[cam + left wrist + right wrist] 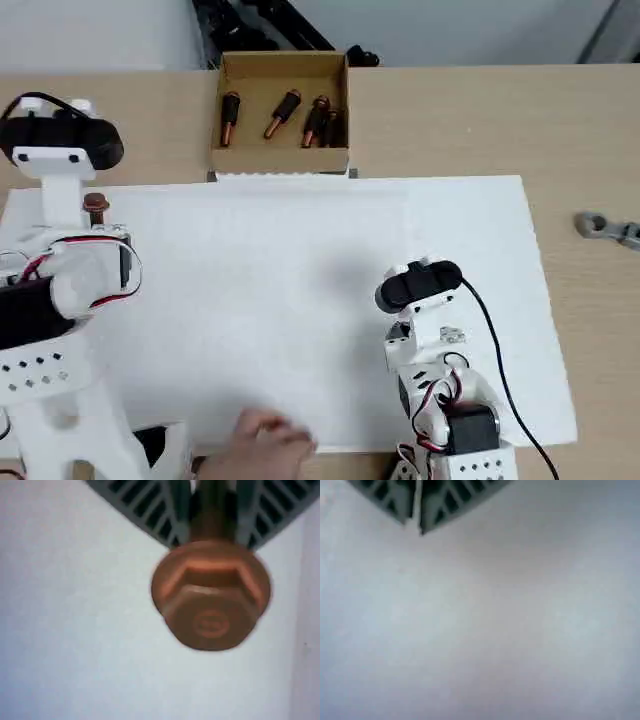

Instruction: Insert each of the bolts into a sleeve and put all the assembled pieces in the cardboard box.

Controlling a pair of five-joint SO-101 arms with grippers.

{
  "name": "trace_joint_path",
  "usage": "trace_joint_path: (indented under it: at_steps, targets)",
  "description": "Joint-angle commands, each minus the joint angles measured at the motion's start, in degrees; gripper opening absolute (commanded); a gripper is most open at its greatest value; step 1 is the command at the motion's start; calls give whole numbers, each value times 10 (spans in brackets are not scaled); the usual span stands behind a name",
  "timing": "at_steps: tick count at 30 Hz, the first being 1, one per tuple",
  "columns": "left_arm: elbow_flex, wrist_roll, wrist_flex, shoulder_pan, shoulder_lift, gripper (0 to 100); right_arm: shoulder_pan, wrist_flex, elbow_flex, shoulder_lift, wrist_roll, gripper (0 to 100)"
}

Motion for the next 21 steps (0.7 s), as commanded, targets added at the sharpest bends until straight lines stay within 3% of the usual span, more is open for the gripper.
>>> trace_joint_path:
  at_steps: [1,21]
  targets:
    - [-2,-2,-14,0,-14,5,3,-12,-3,-7,2,7]
    - [16,-2,-13,0,-15,5,3,-12,-3,-7,2,7]
